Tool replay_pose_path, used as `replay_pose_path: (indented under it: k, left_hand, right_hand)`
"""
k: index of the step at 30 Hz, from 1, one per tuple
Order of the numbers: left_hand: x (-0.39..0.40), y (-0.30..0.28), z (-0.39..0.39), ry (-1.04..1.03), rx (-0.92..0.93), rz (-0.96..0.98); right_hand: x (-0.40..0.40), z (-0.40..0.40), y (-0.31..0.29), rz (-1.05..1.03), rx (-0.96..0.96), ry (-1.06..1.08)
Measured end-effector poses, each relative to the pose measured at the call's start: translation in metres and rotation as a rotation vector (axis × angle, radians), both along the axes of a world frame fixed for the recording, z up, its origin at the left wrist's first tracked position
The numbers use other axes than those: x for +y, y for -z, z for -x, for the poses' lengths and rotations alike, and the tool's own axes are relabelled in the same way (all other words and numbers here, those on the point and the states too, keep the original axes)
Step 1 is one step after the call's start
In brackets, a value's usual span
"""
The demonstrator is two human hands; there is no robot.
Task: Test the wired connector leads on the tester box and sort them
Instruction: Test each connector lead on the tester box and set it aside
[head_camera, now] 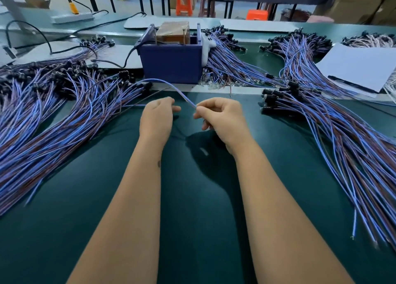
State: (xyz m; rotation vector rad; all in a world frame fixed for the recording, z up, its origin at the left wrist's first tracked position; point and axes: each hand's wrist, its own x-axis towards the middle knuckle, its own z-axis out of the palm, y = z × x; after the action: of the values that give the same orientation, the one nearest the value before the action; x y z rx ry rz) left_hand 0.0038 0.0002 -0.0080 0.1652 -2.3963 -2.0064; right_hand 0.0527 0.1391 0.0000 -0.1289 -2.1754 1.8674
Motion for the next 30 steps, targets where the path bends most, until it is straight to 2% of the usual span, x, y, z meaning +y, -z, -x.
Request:
replay_pose_path:
  k: [3,6,8,10,12,17,20,22,25,28,30]
  left_hand:
    - [-0.001,-0.007,0.002,-0.054,0.045,-0.220]
    - [-0.009,-0.010,0.002,-0.129,0.017,-0.668]
    - [-0.014,-0.011,0.002,-0.158,-0.021,-0.896]
    - [-0.017,-0.014,0.002,-0.153,-0.067,-1.035]
    - [-0.017,-0.018,0.002,-0.077,-0.138,-1.085]
    - [-0.003,-0.020,-0.012,0.408,-0.310,-0.796]
    - [0.013,-0.020,-0.018,0.540,-0.371,-0.621]
    - [0.024,-0.017,-0.020,0.516,-0.294,-0.366]
    - [0.034,-0.012,-0.023,0.454,-0.064,-0.003]
    - [0.034,-0.006,-0.026,0.490,0.091,0.207]
    - [0.033,-0.006,-0.028,0.513,0.120,0.274]
  right_hand:
    - [-0.008,-0.002,0.000,-0.087,-0.082,-0.199]
    - [-0.008,-0.003,0.001,-0.177,-0.119,-0.308]
    - [-0.005,-0.005,0.001,-0.164,-0.129,-0.374]
    - [-0.003,-0.005,0.001,-0.147,-0.137,-0.406]
    - [-0.003,-0.004,0.001,-0.112,-0.120,-0.357]
    - [-0.005,0.004,0.002,0.119,-0.063,-0.110]
    - [-0.004,0.005,0.003,0.190,-0.017,-0.048]
    - [-0.003,0.006,0.004,0.183,0.007,-0.014]
    - [-0.004,0.006,0.005,0.203,0.018,-0.019]
    - [-0.002,0.005,0.005,0.311,0.000,-0.057]
    - [-0.002,0.004,0.004,0.327,-0.009,-0.056]
